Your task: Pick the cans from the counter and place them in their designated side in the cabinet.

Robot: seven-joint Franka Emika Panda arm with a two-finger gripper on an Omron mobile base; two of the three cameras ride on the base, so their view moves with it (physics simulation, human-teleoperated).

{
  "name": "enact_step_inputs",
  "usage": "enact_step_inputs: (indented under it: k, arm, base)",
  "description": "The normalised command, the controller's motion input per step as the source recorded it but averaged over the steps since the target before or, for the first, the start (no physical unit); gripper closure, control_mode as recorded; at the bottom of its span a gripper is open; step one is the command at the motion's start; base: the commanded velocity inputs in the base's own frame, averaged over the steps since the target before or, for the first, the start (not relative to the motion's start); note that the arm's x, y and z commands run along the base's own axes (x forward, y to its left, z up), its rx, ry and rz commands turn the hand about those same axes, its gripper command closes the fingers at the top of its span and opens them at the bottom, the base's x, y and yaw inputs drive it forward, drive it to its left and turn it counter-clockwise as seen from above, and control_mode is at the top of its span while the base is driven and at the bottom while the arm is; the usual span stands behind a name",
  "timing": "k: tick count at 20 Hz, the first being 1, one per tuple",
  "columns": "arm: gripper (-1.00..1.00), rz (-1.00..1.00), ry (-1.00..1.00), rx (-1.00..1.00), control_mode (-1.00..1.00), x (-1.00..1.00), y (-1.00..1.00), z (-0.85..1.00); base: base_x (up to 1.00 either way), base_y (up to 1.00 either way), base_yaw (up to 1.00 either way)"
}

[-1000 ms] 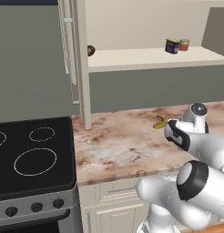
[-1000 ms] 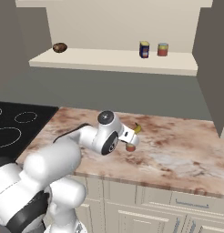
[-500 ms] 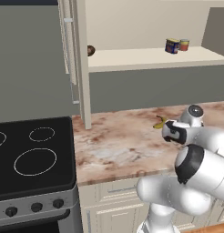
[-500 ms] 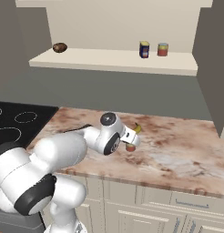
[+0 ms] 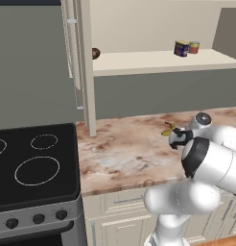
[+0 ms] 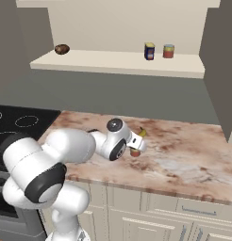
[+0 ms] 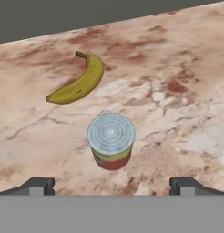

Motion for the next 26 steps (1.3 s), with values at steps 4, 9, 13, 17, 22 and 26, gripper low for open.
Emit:
enact_step_inputs:
  k: [4, 9, 13, 17, 22, 26]
  arm:
    - [-1.00, 0.00, 0.00, 0.00, -1.00, 0.19, -0.08, -0.15]
    - [-1.00, 0.00, 0.00, 0.00, -1.00, 0.21, -0.10, -0.14]
    - [-1.00, 0.00, 0.00, 0.00, -1.00, 0.24, -0.06, -0.16]
    - [-1.00, 0.00, 0.00, 0.00, -1.00, 0.23, -0.04, -0.17]
    - [-1.00, 0.00, 0.00, 0.00, -1.00, 0.22, -0.05, -0.17]
    - [1.00, 0.00, 0.00, 0.00, -1.00, 0.20, -0.05, -0.17]
  base:
    - [0.00, 0.00, 0.00]
    - [0.00, 0.00, 0.00]
    - [0.00, 0.00, 0.00]
    - [0.00, 0.00, 0.00]
    - [0.00, 0.00, 0.00]
    - [0.00, 0.00, 0.00]
